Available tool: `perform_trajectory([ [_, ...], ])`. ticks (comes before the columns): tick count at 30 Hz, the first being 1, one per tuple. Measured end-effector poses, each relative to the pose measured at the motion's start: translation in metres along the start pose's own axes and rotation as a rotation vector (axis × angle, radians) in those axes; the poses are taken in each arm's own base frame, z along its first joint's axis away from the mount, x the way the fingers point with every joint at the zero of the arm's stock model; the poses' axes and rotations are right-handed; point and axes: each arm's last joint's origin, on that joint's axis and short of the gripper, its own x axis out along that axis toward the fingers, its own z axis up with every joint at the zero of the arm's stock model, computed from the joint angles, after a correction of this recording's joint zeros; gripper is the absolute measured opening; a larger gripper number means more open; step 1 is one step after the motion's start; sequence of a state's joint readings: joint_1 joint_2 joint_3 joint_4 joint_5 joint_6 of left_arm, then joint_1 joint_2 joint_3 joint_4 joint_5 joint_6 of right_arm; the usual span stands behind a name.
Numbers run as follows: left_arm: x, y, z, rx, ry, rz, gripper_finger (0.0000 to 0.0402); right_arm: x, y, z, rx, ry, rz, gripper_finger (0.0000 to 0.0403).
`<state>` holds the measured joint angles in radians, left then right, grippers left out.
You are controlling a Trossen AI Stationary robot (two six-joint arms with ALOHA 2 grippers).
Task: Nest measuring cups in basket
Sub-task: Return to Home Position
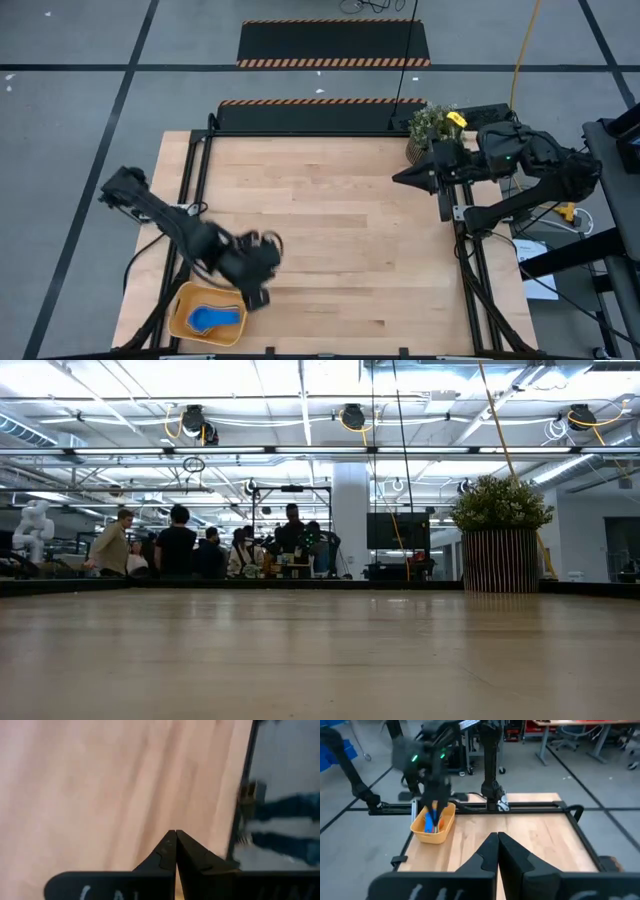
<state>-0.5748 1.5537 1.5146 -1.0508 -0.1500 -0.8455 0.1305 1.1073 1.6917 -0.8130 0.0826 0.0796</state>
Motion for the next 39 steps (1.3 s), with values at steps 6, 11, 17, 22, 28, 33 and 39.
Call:
perform_trajectory([
  [6,-0.054,0.036,0.015,-0.029,-0.256,0.049,0.0005,-0.01,-0.001,-0.001,-0.074,-0.011,0.004,0.0],
  [11,-0.08,0.056,0.026,0.042,-0.428,0.104,0.0005,-0.021,-0.004,-0.003,-0.156,-0.006,-0.06,0.0],
  [17,-0.086,0.071,0.044,0.252,-0.485,0.145,0.0004,-0.023,-0.006,-0.021,-0.264,-0.021,-0.078,0.0],
  [22,-0.081,0.087,0.064,0.273,-0.57,0.136,0.0003,-0.014,-0.008,-0.058,-0.368,-0.025,-0.079,0.0],
  [28,-0.063,0.114,0.073,0.332,-0.535,0.174,0.0004,0.001,-0.01,-0.105,-0.386,-0.085,-0.087,0.0],
  [33,-0.046,0.145,0.07,0.326,-0.538,0.113,0.0003,0.012,-0.012,-0.139,-0.355,-0.205,-0.097,0.0],
  [39,-0.024,0.169,0.058,0.322,-0.528,0.058,0.0003,0.022,-0.016,-0.176,-0.348,-0.266,-0.152,0.0],
])
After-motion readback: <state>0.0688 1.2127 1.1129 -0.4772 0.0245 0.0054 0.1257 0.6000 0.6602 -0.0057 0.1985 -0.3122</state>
